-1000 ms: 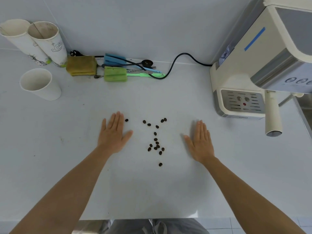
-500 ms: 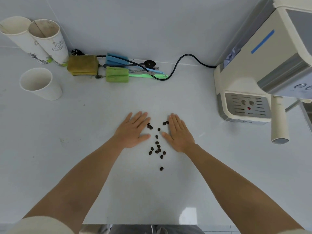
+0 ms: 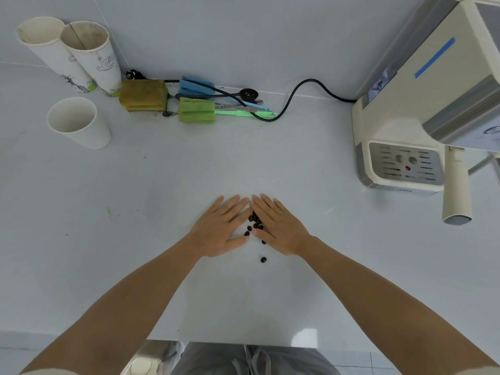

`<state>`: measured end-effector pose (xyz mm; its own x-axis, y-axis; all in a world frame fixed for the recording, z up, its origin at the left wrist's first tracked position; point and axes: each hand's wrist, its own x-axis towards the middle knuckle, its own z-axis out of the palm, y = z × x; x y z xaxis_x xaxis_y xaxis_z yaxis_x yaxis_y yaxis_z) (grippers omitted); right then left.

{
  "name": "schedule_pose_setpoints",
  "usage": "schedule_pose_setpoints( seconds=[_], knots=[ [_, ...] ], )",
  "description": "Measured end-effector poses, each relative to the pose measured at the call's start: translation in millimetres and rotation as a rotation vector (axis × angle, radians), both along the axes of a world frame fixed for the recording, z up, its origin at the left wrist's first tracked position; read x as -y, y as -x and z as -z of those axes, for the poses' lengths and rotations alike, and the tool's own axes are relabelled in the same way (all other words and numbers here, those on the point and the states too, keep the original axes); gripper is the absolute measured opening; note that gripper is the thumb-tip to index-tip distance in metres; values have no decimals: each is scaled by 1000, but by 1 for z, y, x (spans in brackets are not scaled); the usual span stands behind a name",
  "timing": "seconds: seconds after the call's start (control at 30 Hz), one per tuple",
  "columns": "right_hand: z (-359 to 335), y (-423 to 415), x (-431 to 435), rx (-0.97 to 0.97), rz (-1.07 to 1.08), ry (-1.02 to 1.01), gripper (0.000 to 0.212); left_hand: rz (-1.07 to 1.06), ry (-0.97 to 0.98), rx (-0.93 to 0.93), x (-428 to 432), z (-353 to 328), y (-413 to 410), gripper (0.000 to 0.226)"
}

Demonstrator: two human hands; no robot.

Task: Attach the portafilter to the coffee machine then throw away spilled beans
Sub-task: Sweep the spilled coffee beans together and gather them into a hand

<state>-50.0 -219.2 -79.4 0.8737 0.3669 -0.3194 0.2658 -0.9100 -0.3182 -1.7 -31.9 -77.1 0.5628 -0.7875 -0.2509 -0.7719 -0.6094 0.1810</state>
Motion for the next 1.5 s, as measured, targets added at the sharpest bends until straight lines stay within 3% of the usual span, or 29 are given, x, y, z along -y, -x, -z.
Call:
schedule_pose_setpoints(
  seconds=[0.1, 0.23, 0.33, 0.5, 0.63, 0.73, 0.83, 0.93, 1.13, 1.27, 1.33, 1.5],
  knots=[
    [0, 13, -2, 0, -18, -19, 76, -5, -11, -6, -5, 1, 15, 81],
    [2, 31, -5, 8, -26, -45, 80, -44, -76, 30, -9, 3, 36, 61],
    [4, 42, -8, 30, -23, -52, 82, -71, -86, 0, -8, 1, 51, 61],
    [7, 56, -14, 69, 17, -90, 81, -116, -137, -91, -10, 1, 69, 66],
    [-2, 63, -19, 50, 105, -168, 85, -234, 61, -84, -9, 1, 76, 86],
    [-3, 66, -22, 104, 175, -211, 89, -606, 282, -446, -10, -16, 78, 77],
    [6, 66, -28, 243, 168, -155, 76, -1119, 791, -801, -9, -39, 80, 50],
    [15, 57, -37, 360, 176, -82, 62, -1434, 1105, -1098, -15, -51, 79, 45],
    [26, 33, -45, 635, 174, -69, 20, -1544, 1282, -1475, -30, -49, 84, 60],
    [35, 19, -37, 755, 108, -90, 11, -1557, 1318, -1597, -29, -48, 87, 63],
    [38, 14, -33, 812, 74, -84, 14, -1557, 1328, -1641, -27, -48, 87, 64],
    [32, 8, -32, 865, 62, -71, 51, -1565, 1343, -1707, -18, -45, 84, 65]
  ],
)
